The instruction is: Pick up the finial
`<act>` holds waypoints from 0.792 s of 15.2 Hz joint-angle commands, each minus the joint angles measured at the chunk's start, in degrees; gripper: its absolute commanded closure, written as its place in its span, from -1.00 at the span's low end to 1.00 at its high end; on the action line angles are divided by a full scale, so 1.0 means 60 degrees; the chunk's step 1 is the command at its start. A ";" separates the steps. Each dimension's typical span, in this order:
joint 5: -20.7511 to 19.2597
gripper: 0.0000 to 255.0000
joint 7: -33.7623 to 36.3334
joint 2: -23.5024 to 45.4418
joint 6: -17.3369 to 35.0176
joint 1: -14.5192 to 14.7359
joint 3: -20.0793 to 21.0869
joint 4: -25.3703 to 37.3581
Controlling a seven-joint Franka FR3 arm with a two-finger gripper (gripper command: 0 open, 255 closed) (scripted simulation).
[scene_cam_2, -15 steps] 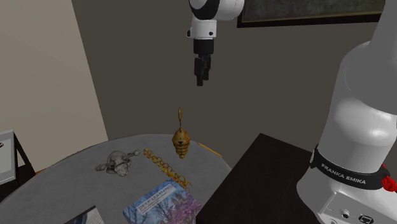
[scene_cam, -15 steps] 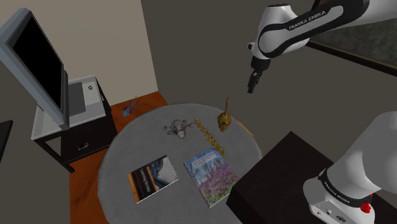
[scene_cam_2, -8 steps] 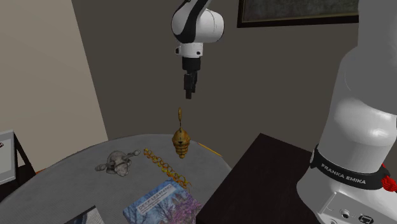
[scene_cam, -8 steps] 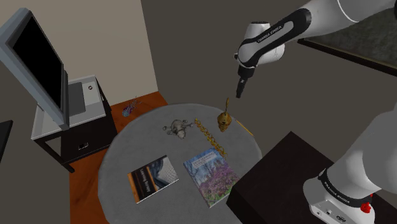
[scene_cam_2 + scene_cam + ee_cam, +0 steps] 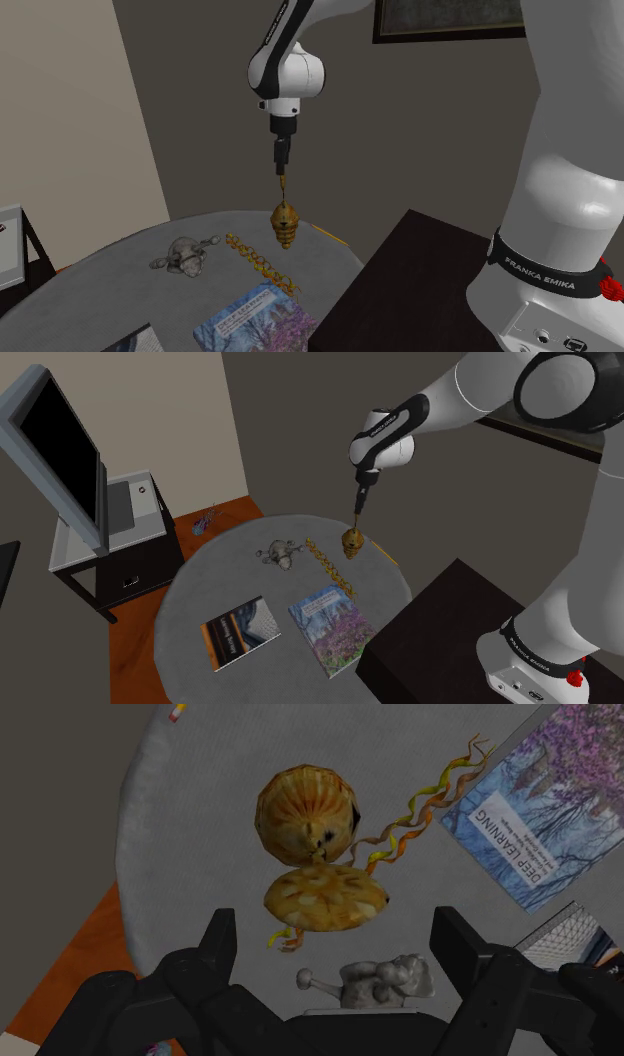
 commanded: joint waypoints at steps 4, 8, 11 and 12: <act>0.0250 -1.00 -0.0231 0.0523 0.0459 -0.0114 0.0160 0.0051; 0.0327 1.00 -0.0293 0.0711 0.0599 -0.0155 0.0212 0.0094; 0.0328 1.00 -0.0292 0.0713 0.0602 -0.0154 0.0213 0.0093; 0.0328 1.00 -0.0292 0.0714 0.0600 -0.0155 0.0213 0.0097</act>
